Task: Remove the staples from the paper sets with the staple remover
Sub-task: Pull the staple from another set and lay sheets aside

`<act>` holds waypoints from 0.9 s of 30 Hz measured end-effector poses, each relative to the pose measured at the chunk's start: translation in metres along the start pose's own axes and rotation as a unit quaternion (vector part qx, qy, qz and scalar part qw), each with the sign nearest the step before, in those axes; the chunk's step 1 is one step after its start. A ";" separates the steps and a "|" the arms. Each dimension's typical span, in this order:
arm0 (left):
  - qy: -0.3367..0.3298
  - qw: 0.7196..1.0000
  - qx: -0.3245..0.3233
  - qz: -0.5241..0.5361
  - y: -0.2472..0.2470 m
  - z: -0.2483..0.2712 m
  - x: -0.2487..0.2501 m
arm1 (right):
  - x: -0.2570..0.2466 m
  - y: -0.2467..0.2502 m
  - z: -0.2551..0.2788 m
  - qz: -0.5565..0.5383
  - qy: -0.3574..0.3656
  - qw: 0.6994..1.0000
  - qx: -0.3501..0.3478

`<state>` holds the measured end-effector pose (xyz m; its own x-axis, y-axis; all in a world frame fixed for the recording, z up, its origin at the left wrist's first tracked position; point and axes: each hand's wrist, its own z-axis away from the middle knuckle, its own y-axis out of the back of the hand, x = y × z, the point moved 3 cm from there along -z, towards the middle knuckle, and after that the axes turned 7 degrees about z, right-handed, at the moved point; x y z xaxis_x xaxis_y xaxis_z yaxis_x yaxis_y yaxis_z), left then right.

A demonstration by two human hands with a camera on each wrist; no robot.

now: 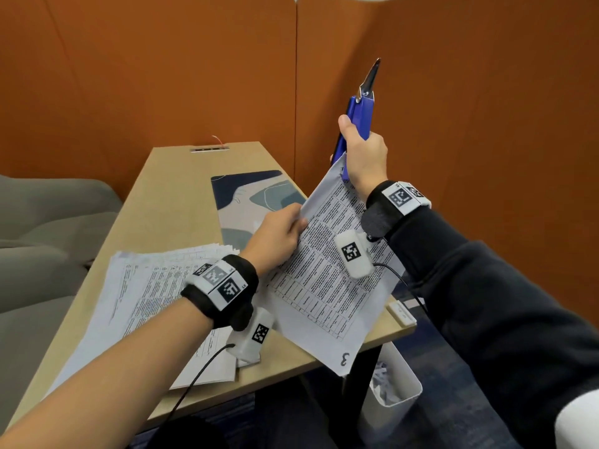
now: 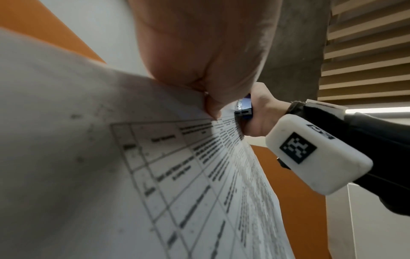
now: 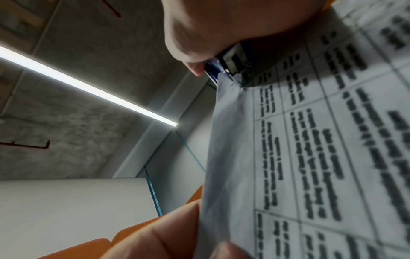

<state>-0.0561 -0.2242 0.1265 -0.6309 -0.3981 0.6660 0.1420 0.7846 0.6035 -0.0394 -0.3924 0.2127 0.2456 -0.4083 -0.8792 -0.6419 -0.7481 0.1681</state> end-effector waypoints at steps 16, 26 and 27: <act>-0.018 1.000 0.008 0.005 -0.008 -0.005 -0.001 | 0.002 0.005 -0.002 0.051 0.032 0.998 0.004; 0.089 0.995 0.039 0.019 -0.010 -0.015 -0.035 | 0.013 0.008 -0.001 -0.009 0.014 0.998 0.067; 0.119 0.990 0.066 0.033 -0.007 -0.018 -0.043 | 0.014 0.010 -0.002 -0.049 -0.002 0.994 0.096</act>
<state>-0.0160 -0.2212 0.1016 -0.4235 -0.4325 0.7960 0.0665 0.8614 0.5035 -0.0409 -0.4068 0.2028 0.3112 -0.3363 -0.8888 -0.7415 -0.6709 -0.0057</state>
